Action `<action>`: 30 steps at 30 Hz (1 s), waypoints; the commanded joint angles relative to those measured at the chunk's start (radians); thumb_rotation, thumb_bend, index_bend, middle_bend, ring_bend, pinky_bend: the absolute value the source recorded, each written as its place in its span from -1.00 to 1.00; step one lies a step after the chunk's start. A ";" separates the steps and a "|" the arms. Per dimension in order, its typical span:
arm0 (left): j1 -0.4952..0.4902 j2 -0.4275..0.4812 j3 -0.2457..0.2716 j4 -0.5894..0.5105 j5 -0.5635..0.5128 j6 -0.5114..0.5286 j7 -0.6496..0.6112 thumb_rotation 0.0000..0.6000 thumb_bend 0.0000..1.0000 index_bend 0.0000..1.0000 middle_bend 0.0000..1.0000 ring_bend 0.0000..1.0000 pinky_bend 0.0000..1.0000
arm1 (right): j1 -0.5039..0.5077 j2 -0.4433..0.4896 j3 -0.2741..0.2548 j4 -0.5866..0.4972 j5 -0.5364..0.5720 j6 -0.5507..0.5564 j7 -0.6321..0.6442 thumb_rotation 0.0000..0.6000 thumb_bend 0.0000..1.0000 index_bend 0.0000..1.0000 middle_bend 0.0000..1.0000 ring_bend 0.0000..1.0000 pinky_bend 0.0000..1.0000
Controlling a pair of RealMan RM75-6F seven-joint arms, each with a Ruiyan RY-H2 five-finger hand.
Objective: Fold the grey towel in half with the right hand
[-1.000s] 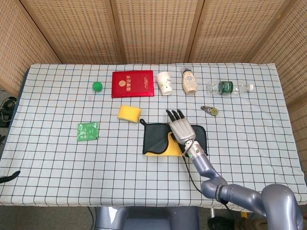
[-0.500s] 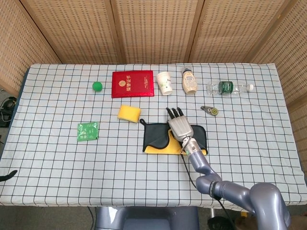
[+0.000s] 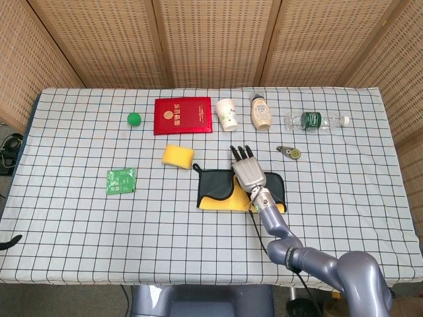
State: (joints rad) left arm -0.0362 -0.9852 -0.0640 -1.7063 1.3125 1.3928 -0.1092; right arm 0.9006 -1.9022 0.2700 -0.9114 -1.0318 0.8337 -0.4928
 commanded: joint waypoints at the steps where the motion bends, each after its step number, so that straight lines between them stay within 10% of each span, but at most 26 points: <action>1: -0.001 0.000 0.000 0.000 0.000 -0.001 0.000 1.00 -1.00 -1.00 -1.00 -1.00 -1.00 | -0.001 0.007 0.007 -0.015 -0.003 0.004 0.015 1.00 -0.12 -0.74 -1.00 -1.00 -1.00; 17: -0.004 -0.003 0.006 -0.003 0.015 -0.004 0.008 1.00 -1.00 -1.00 -1.00 -1.00 -1.00 | -0.063 0.201 0.038 -0.336 -0.066 0.138 0.064 1.00 -0.25 -0.71 -1.00 -1.00 -1.00; 30: -0.003 -0.009 0.018 -0.020 0.053 0.013 0.033 1.00 -1.00 -1.00 -1.00 -1.00 -1.00 | -0.231 0.479 -0.167 -0.624 -0.278 0.214 0.136 1.00 -0.26 -0.27 -1.00 -1.00 -1.00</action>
State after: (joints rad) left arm -0.0394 -0.9941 -0.0463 -1.7252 1.3641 1.4045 -0.0777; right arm 0.7006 -1.4544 0.1492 -1.5082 -1.2610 1.0336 -0.3800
